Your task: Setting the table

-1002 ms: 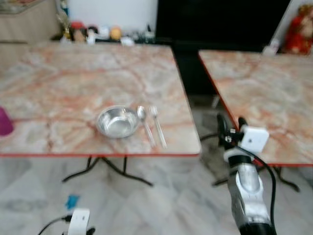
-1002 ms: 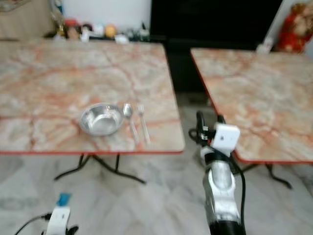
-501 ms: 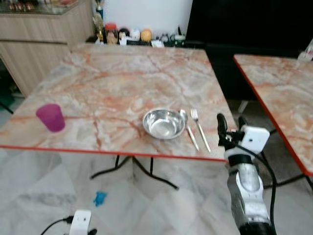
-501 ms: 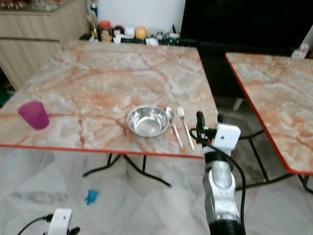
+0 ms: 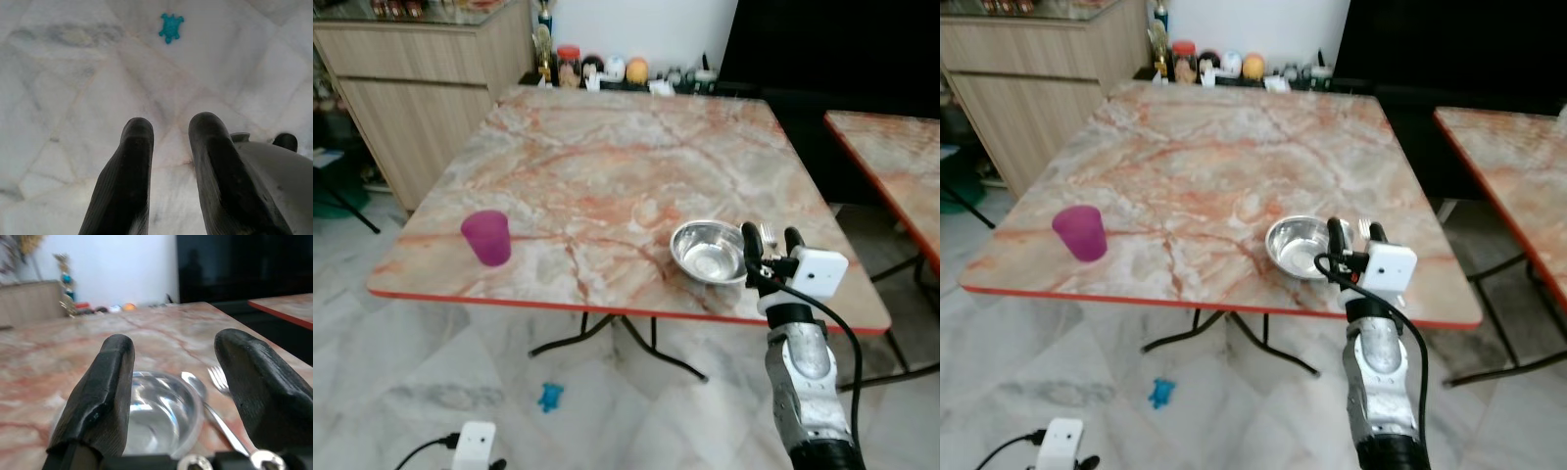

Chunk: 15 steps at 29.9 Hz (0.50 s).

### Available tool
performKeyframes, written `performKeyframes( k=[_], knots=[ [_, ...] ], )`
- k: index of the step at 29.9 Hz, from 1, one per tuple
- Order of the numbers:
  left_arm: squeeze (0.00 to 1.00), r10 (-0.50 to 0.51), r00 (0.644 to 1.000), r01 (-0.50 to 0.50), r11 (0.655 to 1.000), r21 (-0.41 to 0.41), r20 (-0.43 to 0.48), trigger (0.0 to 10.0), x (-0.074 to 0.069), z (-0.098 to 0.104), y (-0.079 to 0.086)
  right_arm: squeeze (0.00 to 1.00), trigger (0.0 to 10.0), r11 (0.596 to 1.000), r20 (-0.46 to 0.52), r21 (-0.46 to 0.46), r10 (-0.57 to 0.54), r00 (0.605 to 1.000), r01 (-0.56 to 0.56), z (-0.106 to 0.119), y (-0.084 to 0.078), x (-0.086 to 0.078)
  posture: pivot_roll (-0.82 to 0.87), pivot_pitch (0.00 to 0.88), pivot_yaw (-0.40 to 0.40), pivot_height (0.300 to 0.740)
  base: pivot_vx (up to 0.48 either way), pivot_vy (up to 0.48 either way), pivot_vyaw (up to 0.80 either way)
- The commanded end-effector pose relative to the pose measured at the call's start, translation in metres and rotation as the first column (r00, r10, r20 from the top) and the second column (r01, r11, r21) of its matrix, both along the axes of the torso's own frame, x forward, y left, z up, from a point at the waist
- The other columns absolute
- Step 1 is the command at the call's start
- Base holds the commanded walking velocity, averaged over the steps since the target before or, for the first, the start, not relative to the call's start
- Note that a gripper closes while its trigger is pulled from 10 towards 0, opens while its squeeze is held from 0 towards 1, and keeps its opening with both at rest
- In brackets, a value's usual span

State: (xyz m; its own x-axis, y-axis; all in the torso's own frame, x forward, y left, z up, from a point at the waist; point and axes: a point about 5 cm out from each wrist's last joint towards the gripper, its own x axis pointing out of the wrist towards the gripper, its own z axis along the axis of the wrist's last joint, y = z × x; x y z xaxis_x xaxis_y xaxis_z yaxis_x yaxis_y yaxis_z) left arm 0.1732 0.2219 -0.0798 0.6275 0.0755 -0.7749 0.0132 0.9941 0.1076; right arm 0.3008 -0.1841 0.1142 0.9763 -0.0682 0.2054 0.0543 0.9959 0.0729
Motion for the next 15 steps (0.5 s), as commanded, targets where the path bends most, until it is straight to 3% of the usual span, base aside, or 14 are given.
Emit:
performKeyframes(
  k=[1, 15],
  knots=[
    [0.0, -0.011, 1.0, 0.011, 1.0, -0.003, -0.005, 10.0, -0.0008, -0.001, -0.003, 0.0, 10.0, 1.0, 0.008, 0.01, -0.015, 1.0, 0.015, 0.003, -0.0049, 0.0007, 0.1, 0.0, -0.054, 0.74, 0.0, 0.0, 0.0],
    [0.0, -0.016, 1.0, 0.016, 1.0, -0.019, 0.007, 10.0, 0.0014, -0.0003, -0.0058, 0.0, 10.0, 0.999, -0.002, 0.03, -0.031, 1.0, 0.031, 0.0008, -0.0083, -0.0005, 0.1, 0.0, -0.056, 0.74, 0.0, 0.0, 0.0]
  ],
)
